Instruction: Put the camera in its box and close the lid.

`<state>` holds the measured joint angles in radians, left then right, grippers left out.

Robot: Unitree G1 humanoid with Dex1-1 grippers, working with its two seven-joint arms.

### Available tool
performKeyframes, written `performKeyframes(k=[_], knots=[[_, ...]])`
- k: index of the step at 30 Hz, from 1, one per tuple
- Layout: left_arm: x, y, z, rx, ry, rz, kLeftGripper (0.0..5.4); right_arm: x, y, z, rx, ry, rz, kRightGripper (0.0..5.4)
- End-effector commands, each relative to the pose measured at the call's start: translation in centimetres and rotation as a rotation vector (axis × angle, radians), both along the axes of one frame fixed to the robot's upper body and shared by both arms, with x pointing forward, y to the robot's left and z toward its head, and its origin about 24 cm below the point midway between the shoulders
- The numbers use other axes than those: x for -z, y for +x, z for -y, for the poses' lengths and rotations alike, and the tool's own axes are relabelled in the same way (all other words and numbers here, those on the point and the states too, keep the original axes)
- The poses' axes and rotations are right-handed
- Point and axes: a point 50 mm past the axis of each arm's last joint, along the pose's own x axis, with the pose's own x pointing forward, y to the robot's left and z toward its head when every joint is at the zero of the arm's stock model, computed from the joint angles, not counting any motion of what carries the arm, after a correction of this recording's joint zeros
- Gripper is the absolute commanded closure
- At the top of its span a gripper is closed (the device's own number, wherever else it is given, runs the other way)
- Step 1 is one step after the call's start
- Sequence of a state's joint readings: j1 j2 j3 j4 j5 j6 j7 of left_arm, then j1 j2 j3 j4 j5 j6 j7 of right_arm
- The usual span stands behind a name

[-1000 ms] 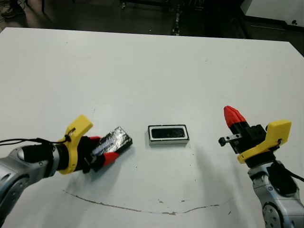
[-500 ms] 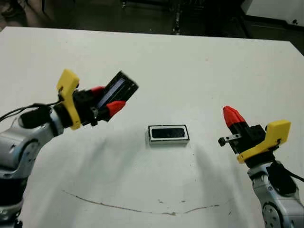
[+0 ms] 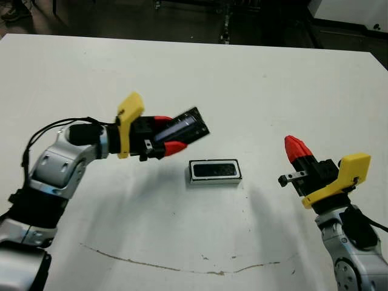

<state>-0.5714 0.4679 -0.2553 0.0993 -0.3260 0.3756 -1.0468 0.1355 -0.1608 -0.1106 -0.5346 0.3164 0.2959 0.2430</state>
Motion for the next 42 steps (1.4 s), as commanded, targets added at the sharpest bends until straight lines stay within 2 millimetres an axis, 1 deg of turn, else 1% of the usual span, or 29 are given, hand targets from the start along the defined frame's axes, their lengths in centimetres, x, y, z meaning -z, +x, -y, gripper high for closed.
performKeyframes(k=[1,7,12,26,36,42], knots=[[0.3,0.3,0.4,0.044,0.047,-0.005,2.22,0.1,-0.1,0.4,0.016,-0.011,-0.014,5.40],[1.1,0.3,0.7,0.090,0.097,-0.001,2.22,0.1,-0.1,0.4,0.008,-0.024,-0.007,5.40],[1.6,0.1,0.8,0.092,0.148,-0.013,2.22,0.1,-0.1,0.4,0.008,-0.013,-0.014,5.40],[3.0,-0.2,1.0,0.108,0.137,-0.092,2.22,0.1,-0.1,0.3,-0.002,-0.002,-0.016,5.40],[4.4,-0.5,1.9,0.107,0.116,-0.195,2.22,0.0,0.0,0.2,0.004,-0.014,-0.008,5.40],[5.1,-0.8,2.4,0.124,0.109,-0.211,2.22,0.0,0.1,0.3,0.009,-0.007,-0.017,5.40]])
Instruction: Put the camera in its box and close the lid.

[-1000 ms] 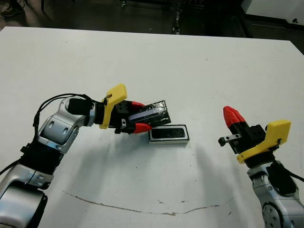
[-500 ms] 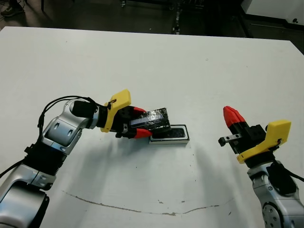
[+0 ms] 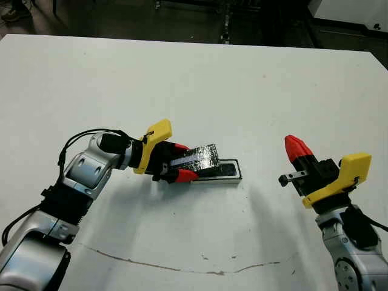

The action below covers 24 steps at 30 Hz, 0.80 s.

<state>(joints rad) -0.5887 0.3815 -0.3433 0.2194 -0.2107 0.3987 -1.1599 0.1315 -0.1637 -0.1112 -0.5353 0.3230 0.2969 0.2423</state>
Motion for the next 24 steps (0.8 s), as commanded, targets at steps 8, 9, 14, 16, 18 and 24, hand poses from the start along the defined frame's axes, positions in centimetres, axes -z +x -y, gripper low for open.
performKeyframes(k=[8,9,14,16,18,24], knots=[[2.2,-0.9,1.1,0.025,0.008,-0.111,2.22,0.0,0.1,0.3,0.010,-0.008,-0.018,5.40],[2.2,-1.0,1.2,0.027,0.010,-0.112,2.22,0.0,0.1,0.3,0.009,-0.009,-0.017,5.40],[2.5,-1.4,1.6,0.055,-0.002,-0.091,2.22,0.0,0.1,0.3,0.016,-0.014,-0.019,5.40],[2.8,-1.6,1.7,0.059,-0.010,-0.100,2.22,0.1,0.1,0.4,0.015,-0.019,-0.017,5.40],[3.0,-1.7,1.8,0.062,-0.016,-0.111,2.22,0.1,0.1,0.4,0.011,-0.012,-0.015,5.40],[3.4,-1.8,2.2,0.075,-0.001,-0.101,2.22,0.1,0.1,0.4,0.018,-0.011,-0.021,5.40]])
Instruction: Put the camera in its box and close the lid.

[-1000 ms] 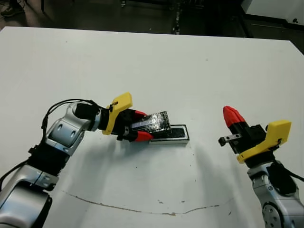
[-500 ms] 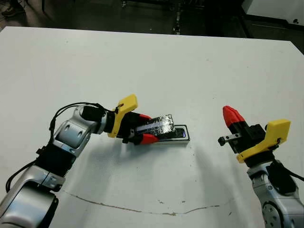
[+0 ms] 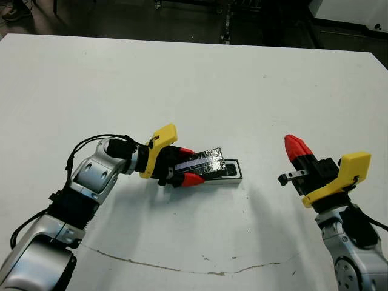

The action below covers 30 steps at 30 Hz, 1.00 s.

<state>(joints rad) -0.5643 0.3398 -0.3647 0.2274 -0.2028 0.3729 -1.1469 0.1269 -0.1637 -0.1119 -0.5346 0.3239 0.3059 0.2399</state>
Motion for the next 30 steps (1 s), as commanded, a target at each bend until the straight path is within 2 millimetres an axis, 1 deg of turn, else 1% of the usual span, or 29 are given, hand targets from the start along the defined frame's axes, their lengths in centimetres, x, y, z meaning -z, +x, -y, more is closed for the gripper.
performKeyframes(k=[1,10,18,30], knots=[[2.5,-1.2,1.1,0.055,0.022,-0.083,2.22,0.1,0.0,0.4,0.016,-0.013,-0.016,5.40],[2.9,-0.8,2.8,0.064,0.060,-0.067,2.22,0.1,0.0,0.4,0.010,-0.010,-0.015,5.40],[3.5,-0.6,4.3,0.082,0.033,-0.097,2.22,0.0,-0.1,0.4,0.016,-0.006,-0.017,5.40],[4.8,-0.7,5.6,0.015,-0.016,-0.246,2.22,0.0,-0.4,0.6,0.036,-0.020,-0.025,5.40]])
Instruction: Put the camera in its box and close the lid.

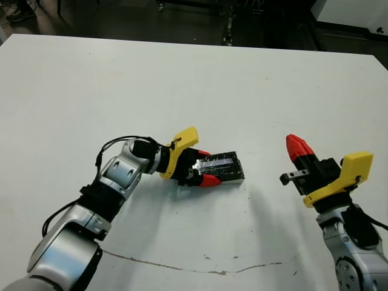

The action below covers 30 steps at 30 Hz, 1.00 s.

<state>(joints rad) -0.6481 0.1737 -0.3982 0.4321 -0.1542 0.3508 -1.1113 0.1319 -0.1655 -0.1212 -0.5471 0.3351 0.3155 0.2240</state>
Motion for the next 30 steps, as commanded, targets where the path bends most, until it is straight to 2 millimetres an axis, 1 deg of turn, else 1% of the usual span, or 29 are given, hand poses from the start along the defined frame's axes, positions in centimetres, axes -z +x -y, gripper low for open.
performKeyframes(k=[1,11,22,24,26,30], knots=[[3.3,-1.8,1.9,0.014,0.001,-0.183,2.22,0.1,-0.2,0.4,0.019,-0.025,-0.027,5.40],[3.7,-1.9,3.1,0.038,0.028,-0.231,2.22,-0.1,-0.2,0.6,0.023,-0.025,-0.020,5.40],[3.7,-2.2,4.3,0.095,0.057,-0.213,2.22,0.0,-0.3,0.7,0.032,-0.028,-0.032,5.40],[3.8,-2.2,4.3,0.075,0.090,-0.145,2.22,0.0,-0.3,0.7,0.033,-0.026,-0.031,5.40],[3.7,-2.2,4.3,0.071,0.143,-0.029,2.22,-0.1,-0.3,0.7,0.031,-0.025,-0.027,5.40],[3.2,-2.3,4.4,0.106,0.223,0.149,1.57,-0.1,-0.3,0.7,0.031,-0.032,-0.030,5.40]])
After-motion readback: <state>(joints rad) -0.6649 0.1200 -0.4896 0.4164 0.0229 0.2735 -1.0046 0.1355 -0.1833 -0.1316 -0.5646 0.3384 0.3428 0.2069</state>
